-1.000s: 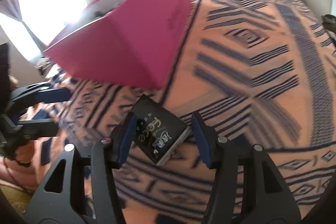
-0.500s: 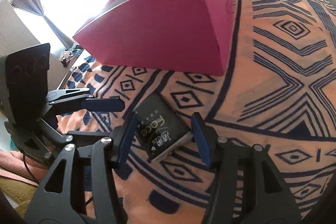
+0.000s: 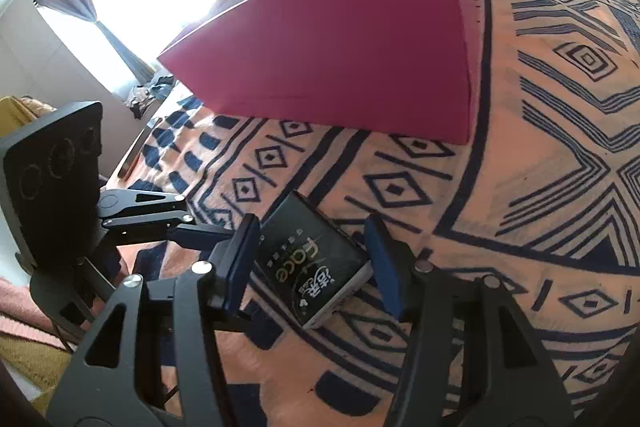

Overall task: Organize objects
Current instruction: 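Close both grippers on the black 'Face' tissue pack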

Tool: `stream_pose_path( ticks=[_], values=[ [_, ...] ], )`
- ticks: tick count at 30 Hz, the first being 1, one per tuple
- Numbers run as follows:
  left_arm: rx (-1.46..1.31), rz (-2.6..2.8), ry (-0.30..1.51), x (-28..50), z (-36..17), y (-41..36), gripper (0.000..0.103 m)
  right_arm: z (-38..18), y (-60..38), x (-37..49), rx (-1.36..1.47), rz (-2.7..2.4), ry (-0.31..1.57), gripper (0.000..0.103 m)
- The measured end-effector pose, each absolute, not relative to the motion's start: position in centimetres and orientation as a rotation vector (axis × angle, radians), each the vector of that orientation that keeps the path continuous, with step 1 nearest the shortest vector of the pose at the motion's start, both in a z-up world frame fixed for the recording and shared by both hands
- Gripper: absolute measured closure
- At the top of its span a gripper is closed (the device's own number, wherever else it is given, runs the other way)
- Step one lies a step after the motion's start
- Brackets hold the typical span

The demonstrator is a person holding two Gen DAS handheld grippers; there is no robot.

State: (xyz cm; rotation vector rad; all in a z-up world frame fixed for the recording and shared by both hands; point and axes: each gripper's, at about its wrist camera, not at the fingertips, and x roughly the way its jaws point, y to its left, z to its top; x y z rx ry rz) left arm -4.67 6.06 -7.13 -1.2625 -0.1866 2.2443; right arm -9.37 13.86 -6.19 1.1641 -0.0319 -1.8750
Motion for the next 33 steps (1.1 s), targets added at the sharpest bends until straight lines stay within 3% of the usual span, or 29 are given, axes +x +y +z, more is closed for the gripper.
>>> stream_pose_path(
  ticks=[13, 20, 26, 33],
  values=[
    [-1.249, 2.305, -0.215, -5.8, -6.3, 5.8, 0.054, -5.9, 17.3, -8.4, 1.159, -1.952, -0.161, 0.045],
    [-1.298, 2.282, -0.225, -6.1, -7.2, 5.9, 0.064, -6.4, 18.1, -7.6, 1.176, -1.967, -0.182, 0.045],
    [-1.301, 2.241, -0.246, -5.9, -7.4, 5.8, 0.065, -6.9, 17.3, -7.7, 1.184, -1.946, -0.18, 0.06],
    [-1.311, 2.265, -0.272, -6.1, -7.5, 5.4, 0.062, -7.1, 17.3, -8.1, 1.194, -1.954, -0.209, 0.06]
  ],
)
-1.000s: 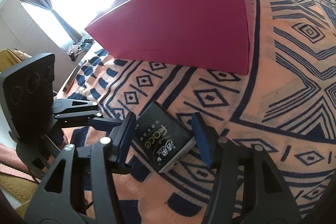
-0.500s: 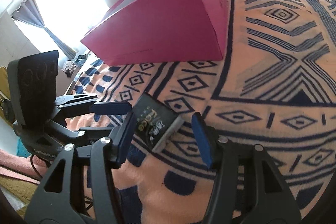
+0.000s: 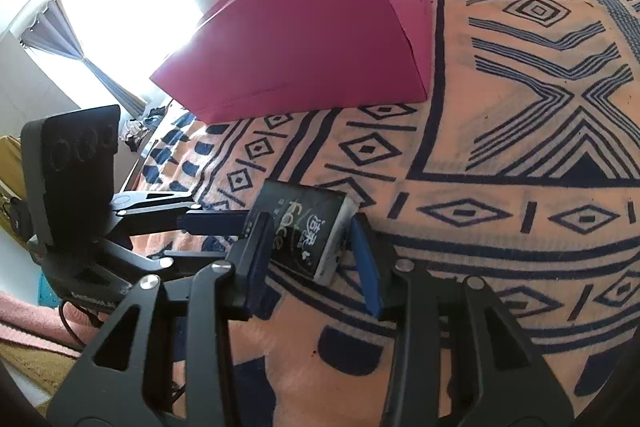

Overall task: Organize objects
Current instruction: 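Close both grippers on the black 'Face' tissue pack, then lift the black tissue pack with both grippers toward the pink box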

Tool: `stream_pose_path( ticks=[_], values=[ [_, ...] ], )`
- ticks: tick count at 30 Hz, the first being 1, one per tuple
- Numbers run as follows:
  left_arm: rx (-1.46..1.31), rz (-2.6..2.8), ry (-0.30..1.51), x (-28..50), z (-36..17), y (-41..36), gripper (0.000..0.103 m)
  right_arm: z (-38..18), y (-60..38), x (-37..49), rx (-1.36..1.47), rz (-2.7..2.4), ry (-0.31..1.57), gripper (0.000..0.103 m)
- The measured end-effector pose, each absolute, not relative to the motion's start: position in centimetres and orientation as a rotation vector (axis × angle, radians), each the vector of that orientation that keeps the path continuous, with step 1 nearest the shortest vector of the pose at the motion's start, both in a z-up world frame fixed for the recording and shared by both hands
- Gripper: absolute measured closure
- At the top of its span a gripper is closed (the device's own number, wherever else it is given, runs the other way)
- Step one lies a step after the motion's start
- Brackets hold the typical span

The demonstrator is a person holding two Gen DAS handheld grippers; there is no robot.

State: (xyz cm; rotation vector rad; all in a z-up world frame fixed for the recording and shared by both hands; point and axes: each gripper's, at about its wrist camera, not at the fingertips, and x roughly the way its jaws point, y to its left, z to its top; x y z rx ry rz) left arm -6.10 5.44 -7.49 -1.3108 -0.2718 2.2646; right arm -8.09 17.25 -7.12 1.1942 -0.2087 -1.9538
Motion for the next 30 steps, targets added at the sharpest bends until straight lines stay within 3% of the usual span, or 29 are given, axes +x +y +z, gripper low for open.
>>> stream_pose_path(
  ticks=[7, 12, 30],
  values=[
    [-1.329, 2.263, -0.289, -6.4, -7.7, 5.7, 0.067, -7.2, 16.9, -8.1, 1.189, -1.963, -0.194, 0.062],
    [-1.335, 2.265, -0.303, -6.5, -7.7, 5.7, 0.067, -7.2, 16.8, -8.0, 1.186, -1.981, -0.173, 0.066],
    [-1.335, 2.3, -0.298, -6.5, -7.8, 5.0, 0.067, -7.1, 16.1, -7.9, 1.193, -1.99, -0.161, 0.066]
  ],
)
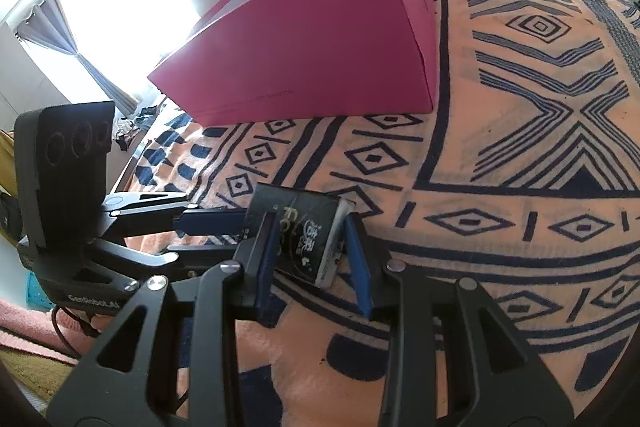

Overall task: Organize objects
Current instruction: 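Lift the black tissue pack with both grippers toward the pink box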

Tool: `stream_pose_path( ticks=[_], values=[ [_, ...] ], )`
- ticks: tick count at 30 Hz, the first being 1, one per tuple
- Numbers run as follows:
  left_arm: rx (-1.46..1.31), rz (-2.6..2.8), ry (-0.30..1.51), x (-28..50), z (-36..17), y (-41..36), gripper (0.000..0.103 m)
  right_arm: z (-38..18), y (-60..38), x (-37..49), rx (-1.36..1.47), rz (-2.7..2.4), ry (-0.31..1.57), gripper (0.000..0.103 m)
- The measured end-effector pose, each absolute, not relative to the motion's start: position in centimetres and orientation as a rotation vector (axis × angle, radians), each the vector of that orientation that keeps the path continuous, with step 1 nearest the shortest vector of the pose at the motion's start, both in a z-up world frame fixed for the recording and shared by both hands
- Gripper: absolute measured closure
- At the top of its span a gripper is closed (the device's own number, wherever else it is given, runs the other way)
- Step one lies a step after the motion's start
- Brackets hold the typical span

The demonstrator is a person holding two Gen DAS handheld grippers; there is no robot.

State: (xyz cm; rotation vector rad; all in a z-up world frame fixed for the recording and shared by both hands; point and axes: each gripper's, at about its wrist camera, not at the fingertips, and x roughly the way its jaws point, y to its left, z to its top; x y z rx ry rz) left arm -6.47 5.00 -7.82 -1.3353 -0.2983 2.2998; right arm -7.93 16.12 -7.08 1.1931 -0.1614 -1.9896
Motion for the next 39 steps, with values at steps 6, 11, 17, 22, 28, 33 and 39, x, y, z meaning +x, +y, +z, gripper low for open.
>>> stream_pose_path(
  ticks=[6, 11, 17, 22, 28, 33, 39],
  values=[
    [-1.308, 2.283, -0.279, -6.3, -7.5, 5.4, 0.072, -7.1, 16.5, -8.0, 1.197, -1.989, -0.165, 0.066],
    [-1.316, 2.272, -0.292, -6.4, -7.5, 5.5, 0.072, -6.9, 16.2, -7.6, 1.187, -2.0, -0.141, 0.066],
    [-1.3, 2.275, -0.295, -6.1, -7.0, 5.4, 0.072, -6.4, 16.0, -7.3, 1.176, -2.01, -0.126, 0.066],
    [-1.268, 2.29, -0.297, -5.8, -6.1, 5.1, 0.072, -5.6, 15.5, -6.9, 1.148, -2.022, -0.113, 0.066],
    [-1.244, 2.313, -0.289, -5.4, -5.4, 4.9, 0.072, -4.7, 15.2, -6.6, 1.121, -2.027, -0.104, 0.066],
    [-1.23, 2.326, -0.281, -5.2, -4.9, 4.8, 0.072, -4.0, 15.1, -6.6, 1.1, -2.032, -0.1, 0.066],
    [-1.221, 2.336, -0.277, -5.1, -4.4, 4.8, 0.072, -3.4, 14.9, -6.5, 1.08, -2.038, -0.094, 0.066]
  ],
)
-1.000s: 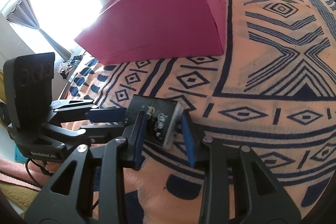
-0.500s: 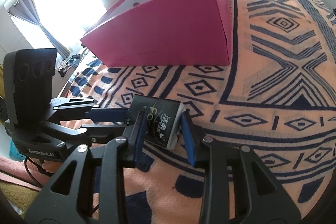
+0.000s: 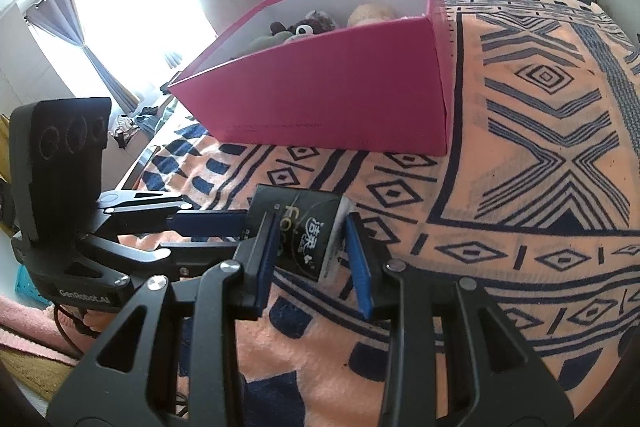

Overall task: Organize objects
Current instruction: 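Lift the black tissue pack with both grippers toward the pink box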

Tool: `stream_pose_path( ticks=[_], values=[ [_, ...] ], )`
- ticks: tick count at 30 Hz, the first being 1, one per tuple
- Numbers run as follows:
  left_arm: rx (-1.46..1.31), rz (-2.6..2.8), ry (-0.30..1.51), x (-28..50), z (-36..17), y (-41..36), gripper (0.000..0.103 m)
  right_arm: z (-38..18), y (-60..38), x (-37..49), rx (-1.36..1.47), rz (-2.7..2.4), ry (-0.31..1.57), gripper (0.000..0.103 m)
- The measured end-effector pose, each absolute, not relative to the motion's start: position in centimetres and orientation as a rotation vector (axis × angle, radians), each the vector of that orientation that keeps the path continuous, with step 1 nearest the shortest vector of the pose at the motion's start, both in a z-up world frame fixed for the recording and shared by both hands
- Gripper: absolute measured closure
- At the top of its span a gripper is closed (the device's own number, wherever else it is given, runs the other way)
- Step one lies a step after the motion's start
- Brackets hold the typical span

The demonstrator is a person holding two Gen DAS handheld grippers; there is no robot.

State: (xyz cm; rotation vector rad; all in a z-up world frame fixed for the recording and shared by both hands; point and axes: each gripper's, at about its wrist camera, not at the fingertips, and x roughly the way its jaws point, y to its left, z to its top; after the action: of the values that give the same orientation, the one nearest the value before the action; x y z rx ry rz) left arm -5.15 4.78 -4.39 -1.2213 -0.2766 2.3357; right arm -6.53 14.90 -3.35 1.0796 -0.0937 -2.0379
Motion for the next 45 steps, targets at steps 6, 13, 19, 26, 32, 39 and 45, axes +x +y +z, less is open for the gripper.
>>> stream_pose_path(
  ticks=[6, 13, 19, 26, 32, 39, 45],
  values=[
    [-1.209, 2.343, -0.266, -5.0, -3.9, 4.8, 0.072, -2.9, 14.9, -6.6, 1.063, -2.042, -0.088, 0.066],
    [-1.199, 2.352, -0.253, -4.8, -3.6, 4.9, 0.072, -2.5, 14.9, -6.6, 1.043, -2.042, -0.08, 0.066],
    [-1.19, 2.36, -0.248, -4.8, -3.2, 4.8, 0.072, -2.1, 14.7, -6.7, 1.028, -2.043, -0.073, 0.066],
    [-1.176, 2.372, -0.24, -4.8, -2.7, 4.5, 0.072, -1.5, 14.5, -6.7, 1.008, -2.044, -0.068, 0.066],
    [-1.165, 2.378, -0.231, -5.0, -2.1, 4.4, 0.072, -0.7, 14.3, -6.7, 0.98, -2.05, -0.053, 0.066],
    [-1.148, 2.389, -0.213, -5.0, -1.5, 4.5, 0.072, 0.2, 14.1, -6.9, 0.95, -2.061, -0.045, 0.066],
    [-1.136, 2.396, -0.207, -5.1, -1.0, 4.4, 0.072, 0.6, 14.1, -6.9, 0.936, -2.065, -0.04, 0.066]
  ],
)
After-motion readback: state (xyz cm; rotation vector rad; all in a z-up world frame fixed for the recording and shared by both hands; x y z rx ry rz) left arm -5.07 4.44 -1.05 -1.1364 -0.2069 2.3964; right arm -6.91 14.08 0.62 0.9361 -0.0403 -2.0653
